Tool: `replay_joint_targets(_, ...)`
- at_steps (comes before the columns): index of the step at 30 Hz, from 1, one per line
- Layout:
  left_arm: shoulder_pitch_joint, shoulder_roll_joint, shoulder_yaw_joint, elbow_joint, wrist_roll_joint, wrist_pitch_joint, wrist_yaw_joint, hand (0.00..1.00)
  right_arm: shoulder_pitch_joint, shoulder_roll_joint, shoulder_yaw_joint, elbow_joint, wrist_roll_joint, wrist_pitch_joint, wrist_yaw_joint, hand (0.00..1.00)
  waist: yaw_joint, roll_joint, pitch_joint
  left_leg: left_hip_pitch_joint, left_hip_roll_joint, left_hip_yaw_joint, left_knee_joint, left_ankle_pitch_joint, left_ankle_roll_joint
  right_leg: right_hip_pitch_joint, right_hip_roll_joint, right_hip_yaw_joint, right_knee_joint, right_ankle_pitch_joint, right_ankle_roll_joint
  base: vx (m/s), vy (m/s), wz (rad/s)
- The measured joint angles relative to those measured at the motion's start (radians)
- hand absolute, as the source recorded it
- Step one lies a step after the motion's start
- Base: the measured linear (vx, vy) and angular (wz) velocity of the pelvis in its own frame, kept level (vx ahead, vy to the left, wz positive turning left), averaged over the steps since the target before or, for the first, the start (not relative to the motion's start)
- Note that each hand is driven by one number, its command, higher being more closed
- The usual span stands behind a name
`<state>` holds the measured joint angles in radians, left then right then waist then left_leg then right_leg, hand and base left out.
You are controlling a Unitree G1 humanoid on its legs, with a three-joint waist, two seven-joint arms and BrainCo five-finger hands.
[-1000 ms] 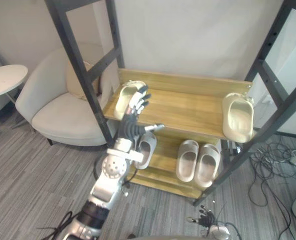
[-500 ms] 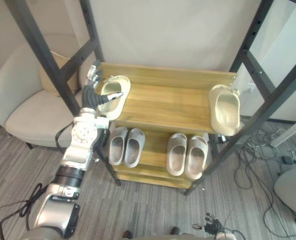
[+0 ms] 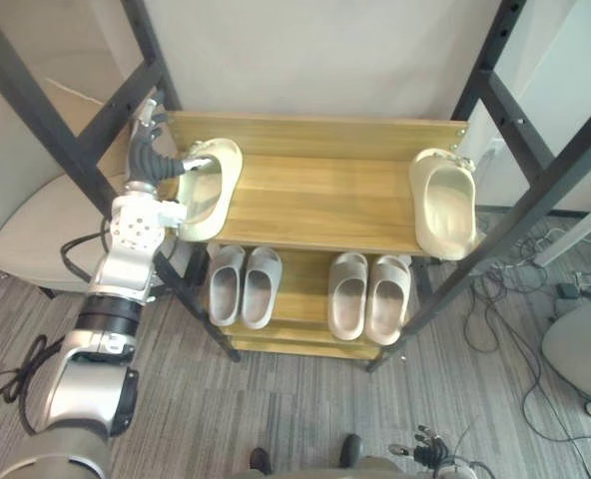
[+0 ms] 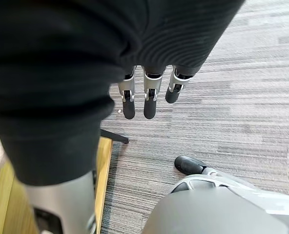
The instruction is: Organize the slippers on the shoe rack
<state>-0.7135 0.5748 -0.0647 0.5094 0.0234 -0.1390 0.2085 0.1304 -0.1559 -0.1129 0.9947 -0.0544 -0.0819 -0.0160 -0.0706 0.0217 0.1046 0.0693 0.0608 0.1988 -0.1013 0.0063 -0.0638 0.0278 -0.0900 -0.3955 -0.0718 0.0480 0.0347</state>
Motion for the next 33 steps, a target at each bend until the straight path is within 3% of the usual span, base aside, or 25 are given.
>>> replay_joint_targets(19,-0.102,0.123,-0.087,0.181,0.278,0.063,-0.068,0.0,0.036,0.003,-0.001,-0.041,0.036,-0.01,0.037,0.0,-0.011,0.015,0.025,-0.034,0.008,0.017,0.015,-0.001,-0.002,-0.053,0.0,0.023,0.034,-0.005,-0.008,-0.02,0.001,-0.03)
replay_joint_targets(26,-0.139,0.128,-0.113,0.244,0.379,0.084,-0.086,0.0,0.035,0.011,-0.001,-0.043,0.037,-0.018,0.036,0.0,-0.009,0.015,0.026,-0.045,0.009,0.023,0.016,0.0,-0.003,-0.071,-0.001,0.03,0.041,-0.005,-0.008,-0.04,0.005,-0.03)
replay_joint_targets(27,-0.144,0.128,-0.113,0.244,0.388,0.084,-0.085,1.0,0.035,0.011,-0.001,-0.043,0.037,-0.018,0.035,0.0,-0.009,0.015,0.026,-0.051,0.009,0.021,0.016,0.001,-0.003,-0.077,-0.001,0.028,0.041,-0.005,-0.009,-0.03,0.007,0.04)
replay_joint_targets(33,-0.191,0.127,-0.13,0.307,0.388,0.087,-0.084,1.0,0.033,0.018,-0.002,-0.043,0.035,-0.019,0.016,0.0,-0.008,0.015,0.026,-0.067,0.013,0.022,0.016,0.008,-0.005,-0.093,0.001,0.029,0.041,0.001,-0.016,-0.02,-0.001,-0.01)
